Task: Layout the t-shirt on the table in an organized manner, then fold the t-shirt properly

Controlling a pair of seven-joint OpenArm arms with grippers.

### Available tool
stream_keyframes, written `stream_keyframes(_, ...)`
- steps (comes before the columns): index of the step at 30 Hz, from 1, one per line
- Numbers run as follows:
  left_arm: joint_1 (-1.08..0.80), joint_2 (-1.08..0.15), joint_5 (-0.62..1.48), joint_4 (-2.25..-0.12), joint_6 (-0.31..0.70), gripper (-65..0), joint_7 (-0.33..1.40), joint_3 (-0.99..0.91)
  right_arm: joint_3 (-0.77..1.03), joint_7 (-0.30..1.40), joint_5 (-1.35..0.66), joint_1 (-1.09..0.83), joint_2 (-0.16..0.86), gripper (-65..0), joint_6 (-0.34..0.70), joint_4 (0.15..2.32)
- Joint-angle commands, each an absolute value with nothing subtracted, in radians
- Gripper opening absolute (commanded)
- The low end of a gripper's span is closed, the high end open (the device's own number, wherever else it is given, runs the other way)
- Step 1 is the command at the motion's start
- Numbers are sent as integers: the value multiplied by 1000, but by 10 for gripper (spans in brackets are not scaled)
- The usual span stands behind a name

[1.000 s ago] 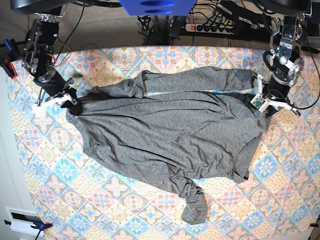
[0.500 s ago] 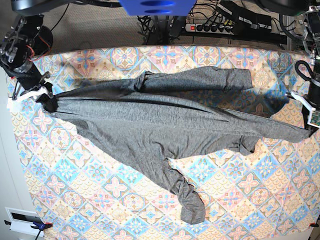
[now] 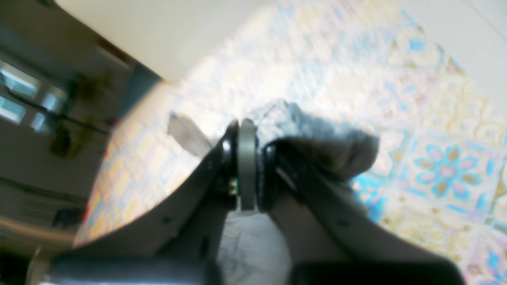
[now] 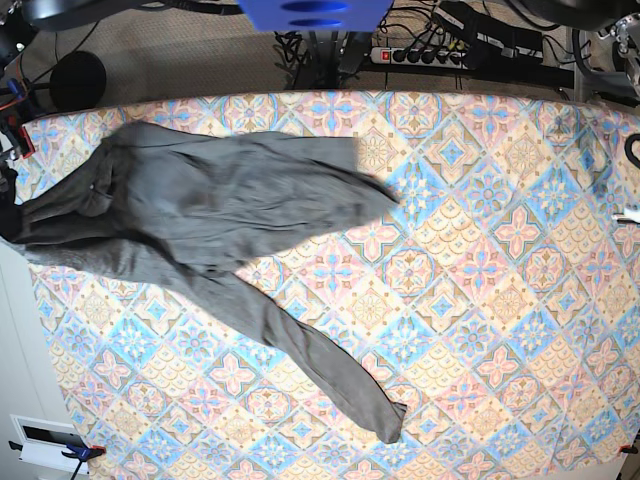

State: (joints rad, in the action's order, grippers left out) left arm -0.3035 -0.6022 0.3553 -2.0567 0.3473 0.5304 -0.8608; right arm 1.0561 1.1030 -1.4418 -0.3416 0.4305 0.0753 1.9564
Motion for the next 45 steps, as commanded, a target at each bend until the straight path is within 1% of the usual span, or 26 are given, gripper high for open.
stream_keyframes(1, -291, -627, 351, -2066, 329, -650, 513, -880, 1087, 1081, -1457, -344, 460, -650, 82, 1968)
stream_keyframes(5, -286, -627, 351, -2066, 329, -650, 515, -872, 1102, 1087, -1457, -346, 460, -650, 82, 1968)
stream_keyframes(7, -317, -627, 343, -2066, 329, -650, 516, -843, 1099, 1089, -1457, -349, 460, -650, 82, 1968)
stream_keyframes(10, -377, -645, 337, -2066, 329, -650, 516, -707, 1059, 1089, -1457, -348, 458, -650, 82, 1968)
stream_keyframes(12, -403, -671, 320, -2064, 329, -637, 518, -572, 1035, 1089, -1457, -346, 458, -650, 82, 1968)
stream_keyframes(14, -384, -680, 266, -2064, 323, -612, 541, -420, 1010, 1086, -1457, -346, 458, -650, 82, 1968)
stream_keyframes(16, -303, -664, 177, -2064, 323, -573, 587, -252, 978, 1081, -1455, -344, 458, -650, 82, 1968)
stream_keyframes(19, -148, -572, 28, -2063, 323, -509, 679, -13, 951, 1079, -1454, -329, 458, -650, 82, 1962)
stream_keyframes(22, -13, -429, -134, -2054, 326, -449, 802, 180, 917, 1079, -1454, -262, 458, -650, 82, 1962)
stream_keyframes(24, 65, -329, -246, -2029, 326, -423, 869, 318, 912, 1081, -1452, -249, 458, -650, 82, 1960)
stream_keyframes(27, 160, -186, -378, -1933, 326, -430, 951, 530, 912, 1081, -1452, -243, 458, -650, 82, 1960)
stream_keyframes(29, 214, -104, -430, -1814, 326, -446, 987, 650, 912, 1079, -1442, -240, 458, -650, 82, 1960)
stream_keyframes(31, 266, -12, -440, -1650, 328, -453, 1010, 733, 912, 1079, -1391, -239, 456, -650, 82, 1960)
stream_keyframes(33, 295, 85, -417, -1500, 328, -440, 1030, 748, 912, 1079, -1319, -237, 449, -650, 82, 1960)
stream_keyframes(35, 306, 156, -375, -1400, 328, -400, 1055, 743, 912, 1079, -1265, -237, 423, -650, 82, 1960)
stream_keyframes(37, 309, 157, -309, -1386, 329, -330, 1082, 717, 912, 1079, -1233, -237, 415, -650, 82, 1960)
stream_keyframes(40, 314, 156, -176, -1386, 360, -201, 1133, 670, 911, 1079, -1218, -237, 415, -650, 82, 1960)
stream_keyframes(42, 326, 117, -105, -1388, 380, -125, 1175, 630, 911, 1079, -1218, -237, 415, -650, 82, 1960)
stream_keyframes(43, 329, 101, -73, -1389, 380, -97, 1187, 622, 911, 1079, -1218, -237, 415, -650, 82, 1960)
stream_keyframes(45, 332, 51, -24, -1394, 380, -75, 1199, 621, 911, 1079, -1218, -237, 415, -650, 82, 1960)
